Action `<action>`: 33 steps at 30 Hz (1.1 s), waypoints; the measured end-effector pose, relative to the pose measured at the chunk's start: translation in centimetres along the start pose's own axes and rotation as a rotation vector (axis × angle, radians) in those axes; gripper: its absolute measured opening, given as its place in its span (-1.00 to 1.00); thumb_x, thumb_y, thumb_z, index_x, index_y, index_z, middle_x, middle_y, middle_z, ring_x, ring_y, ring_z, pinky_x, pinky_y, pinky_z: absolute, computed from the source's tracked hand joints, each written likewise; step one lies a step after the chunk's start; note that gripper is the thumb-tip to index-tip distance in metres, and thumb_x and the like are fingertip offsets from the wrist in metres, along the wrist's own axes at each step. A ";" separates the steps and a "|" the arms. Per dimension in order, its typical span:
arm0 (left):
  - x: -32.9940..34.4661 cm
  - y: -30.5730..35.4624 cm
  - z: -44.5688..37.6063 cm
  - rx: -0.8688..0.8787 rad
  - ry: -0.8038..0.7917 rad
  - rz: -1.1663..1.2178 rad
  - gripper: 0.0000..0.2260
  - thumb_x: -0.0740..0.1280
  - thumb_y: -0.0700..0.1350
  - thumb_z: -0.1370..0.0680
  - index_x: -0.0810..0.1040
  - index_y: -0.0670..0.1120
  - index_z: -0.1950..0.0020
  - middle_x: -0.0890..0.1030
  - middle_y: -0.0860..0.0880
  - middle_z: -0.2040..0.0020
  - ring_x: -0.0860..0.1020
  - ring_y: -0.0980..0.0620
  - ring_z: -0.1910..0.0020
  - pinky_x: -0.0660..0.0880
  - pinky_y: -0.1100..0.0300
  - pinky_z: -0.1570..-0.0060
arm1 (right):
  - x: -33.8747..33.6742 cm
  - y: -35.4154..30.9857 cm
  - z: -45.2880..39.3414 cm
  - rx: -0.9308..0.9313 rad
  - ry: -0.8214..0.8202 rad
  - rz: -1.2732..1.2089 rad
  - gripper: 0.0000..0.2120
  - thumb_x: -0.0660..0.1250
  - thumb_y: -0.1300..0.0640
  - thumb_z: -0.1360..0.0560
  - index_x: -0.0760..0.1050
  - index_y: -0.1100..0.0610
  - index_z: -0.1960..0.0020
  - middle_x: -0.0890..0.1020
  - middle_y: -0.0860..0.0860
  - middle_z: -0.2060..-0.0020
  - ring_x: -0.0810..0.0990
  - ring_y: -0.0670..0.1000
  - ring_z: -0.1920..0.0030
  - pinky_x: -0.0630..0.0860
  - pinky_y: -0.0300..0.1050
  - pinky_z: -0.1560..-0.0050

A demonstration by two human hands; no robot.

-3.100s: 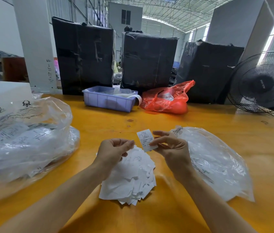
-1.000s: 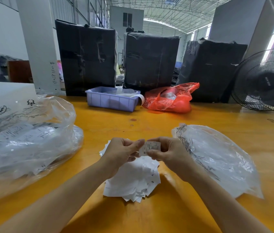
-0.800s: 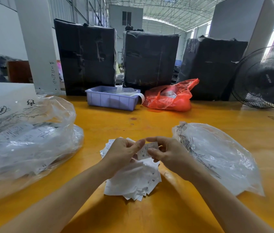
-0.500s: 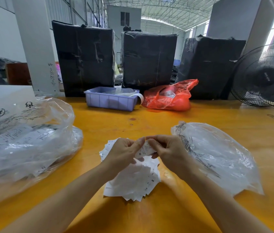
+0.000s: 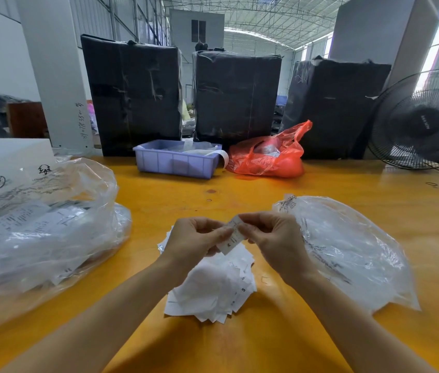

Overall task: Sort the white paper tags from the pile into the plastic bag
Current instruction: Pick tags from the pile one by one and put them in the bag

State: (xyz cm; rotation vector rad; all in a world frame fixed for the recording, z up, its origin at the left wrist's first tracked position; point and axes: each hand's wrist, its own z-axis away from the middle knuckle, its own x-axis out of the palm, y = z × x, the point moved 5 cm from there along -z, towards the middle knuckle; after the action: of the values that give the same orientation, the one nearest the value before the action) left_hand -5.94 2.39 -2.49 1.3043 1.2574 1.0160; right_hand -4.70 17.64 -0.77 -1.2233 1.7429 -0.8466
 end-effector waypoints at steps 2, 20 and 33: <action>-0.1 0.0 0.0 0.001 0.034 0.024 -0.88 0.43 -0.13 -0.47 0.66 -0.18 0.17 0.67 -0.11 0.27 0.59 0.04 0.29 0.54 0.19 0.23 | 0.2 0.0 0.1 -0.002 -0.012 0.013 -0.85 0.44 0.27 -0.43 0.66 0.18 0.01 0.69 -0.05 0.24 0.63 -0.17 0.28 0.56 -0.29 0.22; -0.7 -0.3 -0.2 -0.185 0.007 0.175 -0.79 0.50 -0.16 -0.37 0.62 -0.19 0.05 0.68 -0.13 0.25 0.56 0.08 0.40 0.52 0.33 0.39 | 0.3 1.0 0.1 0.242 -0.087 -0.208 -0.80 0.45 0.30 -0.40 0.60 0.20 -0.02 0.68 0.05 0.26 0.63 -0.10 0.31 0.52 -0.31 0.30; -4.4 3.1 -1.1 -0.149 -0.143 -0.356 -0.88 0.54 -0.14 -0.36 0.63 -0.10 0.32 0.68 -0.02 0.34 0.53 0.20 0.50 0.42 0.38 0.48 | 0.7 -0.1 0.7 0.188 -0.157 -0.190 -0.80 0.42 0.28 -0.41 0.57 0.16 -0.03 0.71 0.08 0.25 0.69 0.04 0.26 0.59 -0.24 0.26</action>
State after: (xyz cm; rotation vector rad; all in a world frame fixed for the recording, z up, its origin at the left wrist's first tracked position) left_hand -7.04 -1.64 1.00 0.9776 1.2253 0.7345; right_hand -4.16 16.88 -1.16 -1.3051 1.4054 -0.9737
